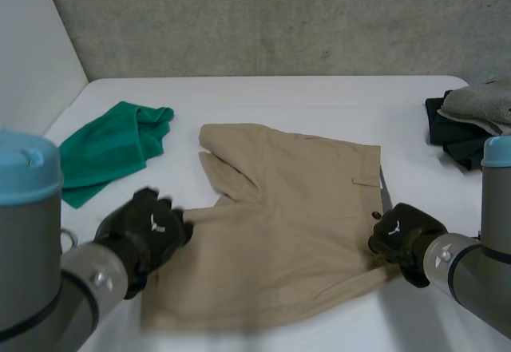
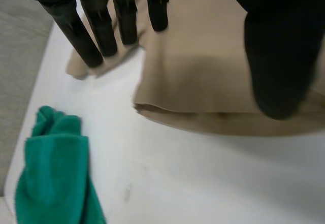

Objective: Fold the laundry.

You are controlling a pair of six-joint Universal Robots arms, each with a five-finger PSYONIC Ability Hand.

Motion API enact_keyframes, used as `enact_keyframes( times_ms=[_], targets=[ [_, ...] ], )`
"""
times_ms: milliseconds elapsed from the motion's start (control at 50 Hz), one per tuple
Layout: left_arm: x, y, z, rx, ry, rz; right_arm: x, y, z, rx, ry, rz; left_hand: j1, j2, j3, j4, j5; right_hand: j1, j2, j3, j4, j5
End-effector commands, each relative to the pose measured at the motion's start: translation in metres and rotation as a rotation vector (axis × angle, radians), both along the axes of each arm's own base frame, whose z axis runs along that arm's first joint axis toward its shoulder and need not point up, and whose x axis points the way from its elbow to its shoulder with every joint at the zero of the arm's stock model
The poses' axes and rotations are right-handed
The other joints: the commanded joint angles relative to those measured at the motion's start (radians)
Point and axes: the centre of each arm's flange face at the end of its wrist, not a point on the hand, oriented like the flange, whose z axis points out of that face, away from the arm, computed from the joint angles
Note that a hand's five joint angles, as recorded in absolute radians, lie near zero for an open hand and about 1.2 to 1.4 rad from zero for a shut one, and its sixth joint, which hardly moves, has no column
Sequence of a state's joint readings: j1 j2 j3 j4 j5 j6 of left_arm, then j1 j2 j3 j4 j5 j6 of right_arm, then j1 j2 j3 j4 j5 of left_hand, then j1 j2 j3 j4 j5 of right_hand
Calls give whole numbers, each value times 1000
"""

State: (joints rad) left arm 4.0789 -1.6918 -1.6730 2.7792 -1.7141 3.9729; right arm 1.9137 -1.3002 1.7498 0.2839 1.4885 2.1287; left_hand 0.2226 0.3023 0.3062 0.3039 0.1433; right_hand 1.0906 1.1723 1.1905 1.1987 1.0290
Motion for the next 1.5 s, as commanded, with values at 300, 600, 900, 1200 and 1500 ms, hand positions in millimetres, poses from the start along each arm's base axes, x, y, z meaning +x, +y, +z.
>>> enact_keyframes(
  times_ms=[300,600,900,1200,1500],
  targets=[
    [-83,-159,-49,-44,272,-98,7,-43,-18,-89,-172,-127,414,334,330,332,318,306,224,206,198,193],
    [-95,-216,-104,19,223,-93,8,-45,-30,-88,-173,-133,452,372,368,370,357,306,224,206,198,193],
    [-108,-226,-102,-110,235,-162,10,-45,-30,-93,-177,-127,1001,922,918,920,906,306,224,206,198,193],
    [-81,-218,-88,-171,-4,31,9,-45,-30,-92,-174,-127,1174,1094,1090,1092,1078,306,224,206,198,193],
    [-63,-181,-87,-117,-191,78,15,-35,-31,-84,-170,-102,419,339,336,338,324,306,224,206,198,193]
  ],
)
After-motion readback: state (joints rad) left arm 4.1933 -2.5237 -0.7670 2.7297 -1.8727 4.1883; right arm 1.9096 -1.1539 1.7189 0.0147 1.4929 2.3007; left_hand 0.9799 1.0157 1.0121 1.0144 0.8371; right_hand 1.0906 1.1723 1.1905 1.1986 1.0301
